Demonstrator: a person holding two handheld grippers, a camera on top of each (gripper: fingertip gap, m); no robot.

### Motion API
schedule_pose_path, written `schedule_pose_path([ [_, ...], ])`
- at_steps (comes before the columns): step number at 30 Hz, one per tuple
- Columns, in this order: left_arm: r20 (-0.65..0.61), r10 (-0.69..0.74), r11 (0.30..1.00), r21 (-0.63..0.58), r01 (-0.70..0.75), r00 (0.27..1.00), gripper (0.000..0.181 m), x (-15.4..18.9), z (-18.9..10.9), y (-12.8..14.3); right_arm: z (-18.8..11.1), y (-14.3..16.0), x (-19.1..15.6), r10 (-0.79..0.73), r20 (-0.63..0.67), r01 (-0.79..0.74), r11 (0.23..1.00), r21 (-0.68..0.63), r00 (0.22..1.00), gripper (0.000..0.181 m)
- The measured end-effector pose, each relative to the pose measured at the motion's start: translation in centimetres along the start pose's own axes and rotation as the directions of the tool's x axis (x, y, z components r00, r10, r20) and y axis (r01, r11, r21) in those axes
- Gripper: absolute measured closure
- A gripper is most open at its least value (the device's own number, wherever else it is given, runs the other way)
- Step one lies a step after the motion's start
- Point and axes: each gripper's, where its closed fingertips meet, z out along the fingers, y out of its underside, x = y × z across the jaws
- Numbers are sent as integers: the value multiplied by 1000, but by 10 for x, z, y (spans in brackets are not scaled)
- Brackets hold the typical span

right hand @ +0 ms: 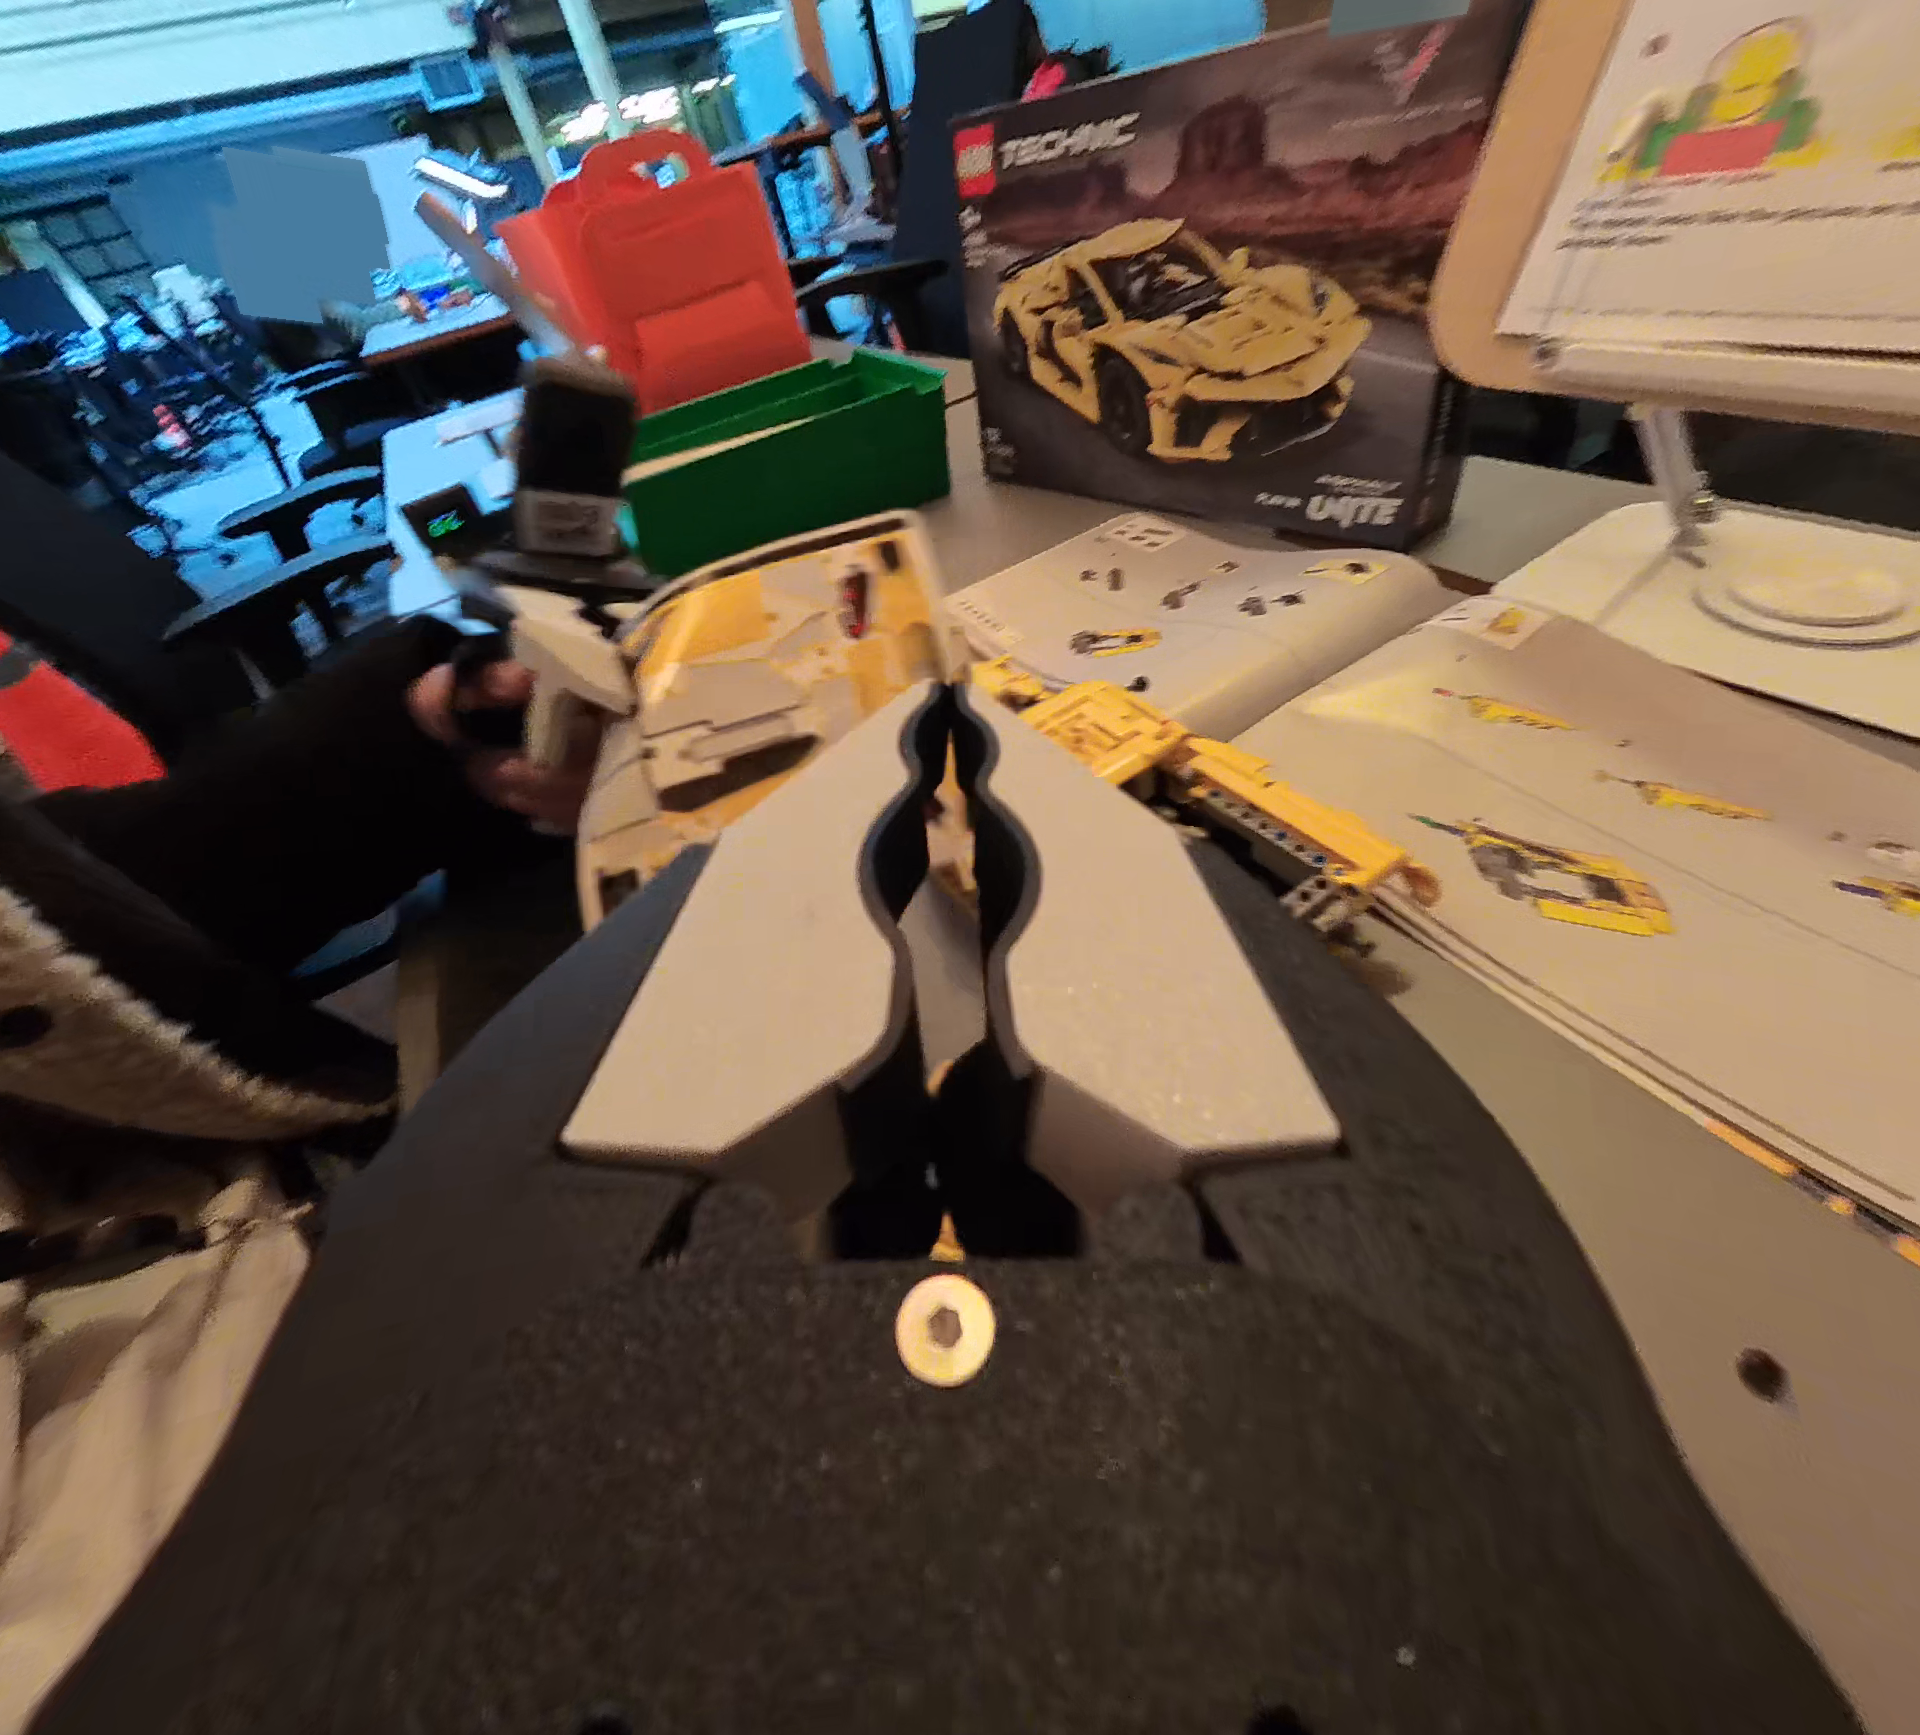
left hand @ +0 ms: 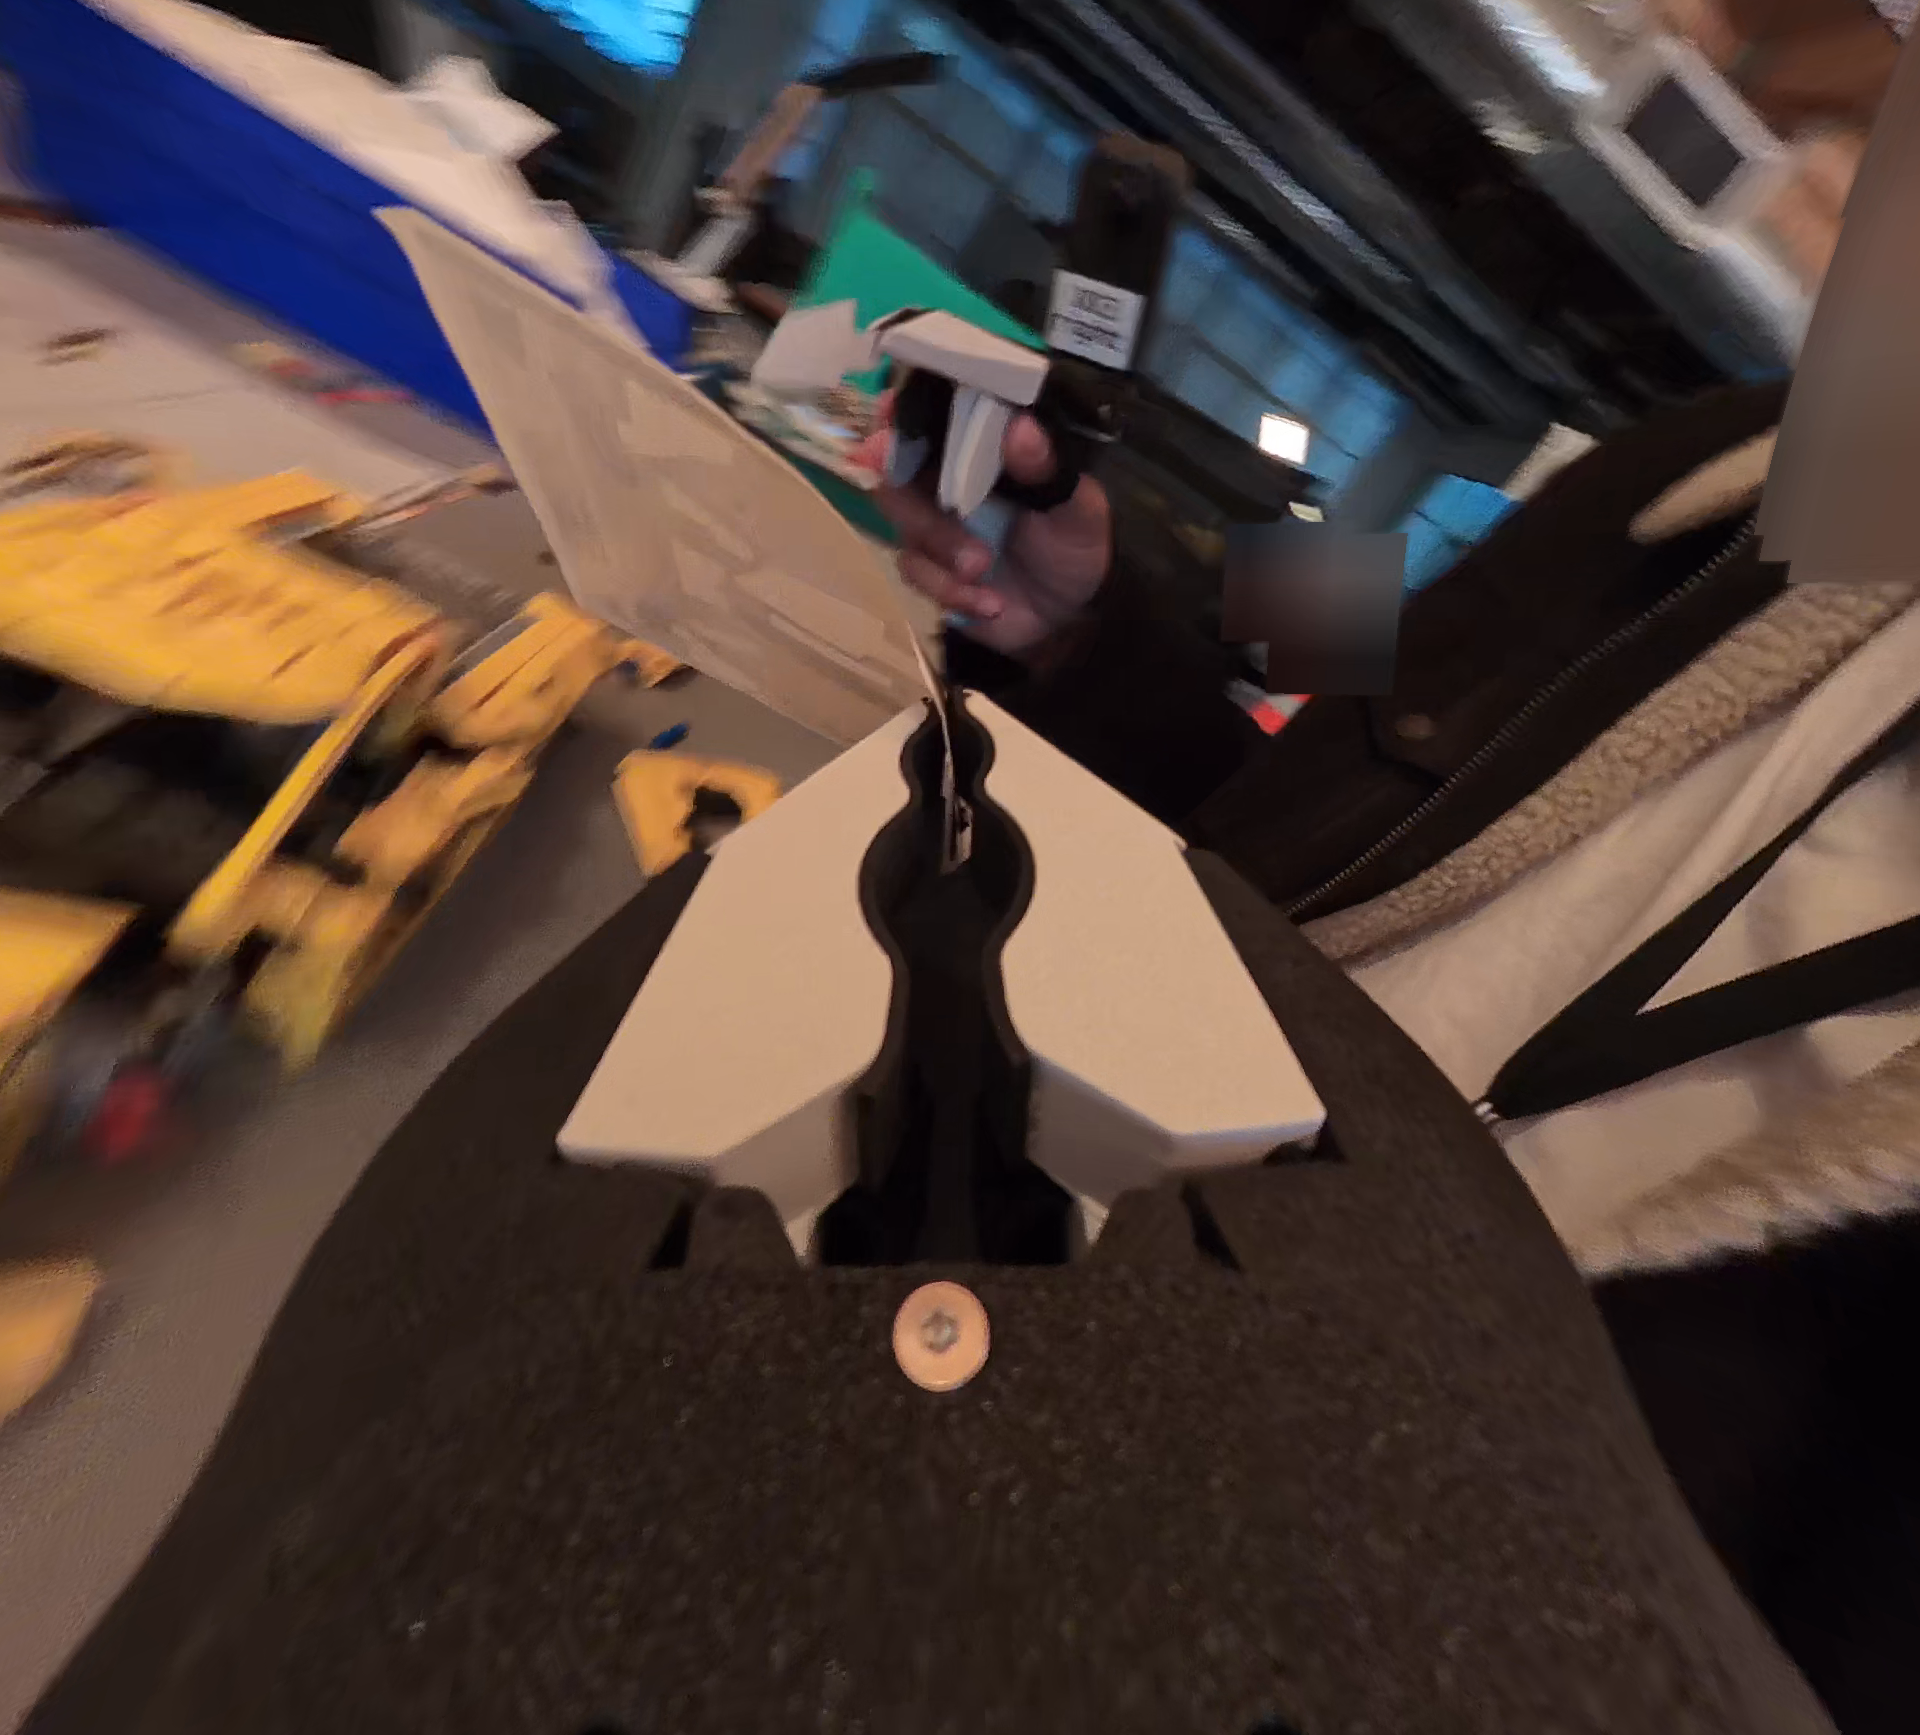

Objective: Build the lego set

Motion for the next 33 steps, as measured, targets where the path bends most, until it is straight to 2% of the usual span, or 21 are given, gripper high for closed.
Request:
schedule_pose_path([
  [3, 221, -21, 998, 55, 9, 975, 181, 7, -54, 1, -7, 3, 20, 3, -53, 1, 998, 69, 999, 181],
  [5, 429, -44, 996, 93, 4, 902, 181, 12, -111, 7, -9, 10, 31, 10, -62, -2, 993, 120, 998, 181],
  [7, 671, -97, 993, 118, 24, 735, 181, 13, -191, 22, -8, 20, 46, 69, -93, -56, 988, 142, 993, 181],
  [9, 823, -193, 978, 203, 41, 535, 181, 24, -280, 36, -6, 20, 46, 121, -60, -112, 984, 138, 991, 181],
  [11, 847, -361, 931, 355, 91, 391, 181, 40, -356, 52, -8, 15, 45, 109, -60, -98, 980, 173, 992, 181],
  [13, 826, -453, 892, 416, 179, 337, 181, 49, -400, 70, -9, 17, 47, 102, -77, -89, 982, 165, 992, 181],
  [15, 845, -480, 875, 439, 205, 237, 181, 46, -442, 83, -10, 17, 48, 96, -93, -79, 982, 170, 991, 181],
  [18, 854, -486, 857, 424, 294, 187, 181, 35, -470, 95, -14, 16, 51, 92, -114, -72, 982, 173, 989, 181],
  [21, 915, -394, 869, 338, 362, 91, 181, 24, -492, 103, -20, 13, 52, 70, -138, -44, 982, 183, 988, 181],
  [24, 943, -331, 875, 292, 387, 35, 159, 17, -505, 99, -29, 17, 61, 7, -218, 22, 991, 133, 976, 181],
  [29, 958, -273, 870, 284, 403, -85, 138, 11, -524, 101, -67, 25, 90, -28, -389, 67, 994, 85, 921, 181],
  [33, 962, -89, 918, 180, 353, -258, 94, 12, -549, 87, -86, 43, 101, -46, -455, 68, 997, 33, 889, 181],
])
